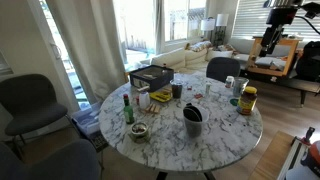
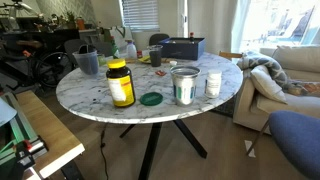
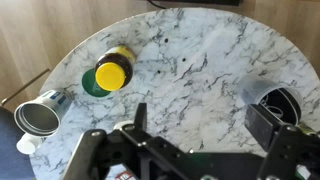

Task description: Pick up the wooden block on the table top and put it on the wooden block that is on top of the white bottle

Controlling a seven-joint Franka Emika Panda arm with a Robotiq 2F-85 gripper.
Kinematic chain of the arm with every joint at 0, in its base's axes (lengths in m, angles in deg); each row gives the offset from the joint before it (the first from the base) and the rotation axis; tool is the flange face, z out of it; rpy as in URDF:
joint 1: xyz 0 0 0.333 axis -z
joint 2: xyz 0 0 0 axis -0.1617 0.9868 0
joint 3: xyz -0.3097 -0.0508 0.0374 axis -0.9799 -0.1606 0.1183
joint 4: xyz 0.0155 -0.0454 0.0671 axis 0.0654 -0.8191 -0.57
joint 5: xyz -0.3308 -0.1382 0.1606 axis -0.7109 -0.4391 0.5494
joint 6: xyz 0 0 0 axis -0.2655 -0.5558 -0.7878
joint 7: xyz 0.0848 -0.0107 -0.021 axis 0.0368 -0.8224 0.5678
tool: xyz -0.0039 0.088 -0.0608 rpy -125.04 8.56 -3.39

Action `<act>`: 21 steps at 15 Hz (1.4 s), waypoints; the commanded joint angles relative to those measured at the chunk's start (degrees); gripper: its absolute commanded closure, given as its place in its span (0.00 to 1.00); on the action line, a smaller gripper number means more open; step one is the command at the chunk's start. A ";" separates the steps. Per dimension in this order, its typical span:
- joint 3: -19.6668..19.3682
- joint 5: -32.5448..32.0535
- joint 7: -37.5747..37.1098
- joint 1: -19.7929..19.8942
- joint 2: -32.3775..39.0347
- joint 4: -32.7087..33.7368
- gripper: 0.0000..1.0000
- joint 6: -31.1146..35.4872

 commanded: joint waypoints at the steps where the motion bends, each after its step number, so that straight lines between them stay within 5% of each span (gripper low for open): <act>1: -0.11 -0.07 -0.12 -0.20 0.00 0.12 0.00 -0.15; 4: -0.11 -0.07 -0.12 -0.20 0.00 0.12 0.00 -0.15; 11: 6.11 10.97 -22.50 -1.41 14.53 8.12 0.00 15.51; 15: 7.26 16.65 -24.56 -6.21 28.09 17.06 0.00 9.78; 19: 10.36 20.51 -25.11 -6.21 40.68 26.12 0.00 1.98; 20: 10.63 20.08 -23.55 -6.04 42.83 28.24 0.00 -1.07; 21: 11.27 19.12 -24.17 -5.42 37.42 22.65 0.00 4.27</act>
